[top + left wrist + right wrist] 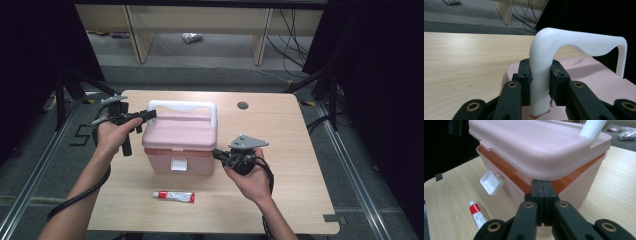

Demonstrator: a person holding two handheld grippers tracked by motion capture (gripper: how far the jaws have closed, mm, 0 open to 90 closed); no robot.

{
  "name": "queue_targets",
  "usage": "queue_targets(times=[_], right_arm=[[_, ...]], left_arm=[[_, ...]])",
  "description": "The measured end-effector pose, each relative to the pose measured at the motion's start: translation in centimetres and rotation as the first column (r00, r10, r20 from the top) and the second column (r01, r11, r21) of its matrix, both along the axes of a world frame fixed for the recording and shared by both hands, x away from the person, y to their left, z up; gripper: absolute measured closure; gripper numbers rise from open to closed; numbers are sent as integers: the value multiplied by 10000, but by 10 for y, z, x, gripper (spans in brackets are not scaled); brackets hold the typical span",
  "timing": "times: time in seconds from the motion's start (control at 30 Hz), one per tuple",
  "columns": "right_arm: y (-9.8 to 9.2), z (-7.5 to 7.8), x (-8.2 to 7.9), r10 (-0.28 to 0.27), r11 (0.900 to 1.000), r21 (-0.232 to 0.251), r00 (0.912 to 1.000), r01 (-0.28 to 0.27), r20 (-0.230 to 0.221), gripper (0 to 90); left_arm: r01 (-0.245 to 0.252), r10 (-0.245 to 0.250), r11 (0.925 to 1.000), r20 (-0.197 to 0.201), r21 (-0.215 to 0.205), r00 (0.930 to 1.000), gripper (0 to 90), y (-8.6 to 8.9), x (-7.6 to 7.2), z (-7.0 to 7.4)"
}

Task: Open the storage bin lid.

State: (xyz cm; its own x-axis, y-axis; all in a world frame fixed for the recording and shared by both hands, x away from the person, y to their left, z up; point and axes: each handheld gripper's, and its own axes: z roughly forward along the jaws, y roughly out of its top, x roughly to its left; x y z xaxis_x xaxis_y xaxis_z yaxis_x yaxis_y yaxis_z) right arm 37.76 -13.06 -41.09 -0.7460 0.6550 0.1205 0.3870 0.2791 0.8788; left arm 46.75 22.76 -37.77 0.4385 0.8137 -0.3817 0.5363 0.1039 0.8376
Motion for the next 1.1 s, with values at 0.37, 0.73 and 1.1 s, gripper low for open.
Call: queue_targets(times=[0.37, 0.73, 1.1], right_arm=[[2, 0, 0, -133, 9998, 162, 9998, 131, 124, 900], [2, 4, 0, -279, 9995, 144, 9995, 276, 161, 900], [2, 6, 1, -328, 9993, 174, 9990, 323, 294, 900]], left_arm=[[111, -199, 9989, 1977, 459, 9801, 564, 15, -38, 11], [1082, -1235, 9917, 2791, 696, 9523, 875, 15, -110, 1], [1423, -1727, 9806, 2499, 1350, 9527, 898, -10, -127, -32]])
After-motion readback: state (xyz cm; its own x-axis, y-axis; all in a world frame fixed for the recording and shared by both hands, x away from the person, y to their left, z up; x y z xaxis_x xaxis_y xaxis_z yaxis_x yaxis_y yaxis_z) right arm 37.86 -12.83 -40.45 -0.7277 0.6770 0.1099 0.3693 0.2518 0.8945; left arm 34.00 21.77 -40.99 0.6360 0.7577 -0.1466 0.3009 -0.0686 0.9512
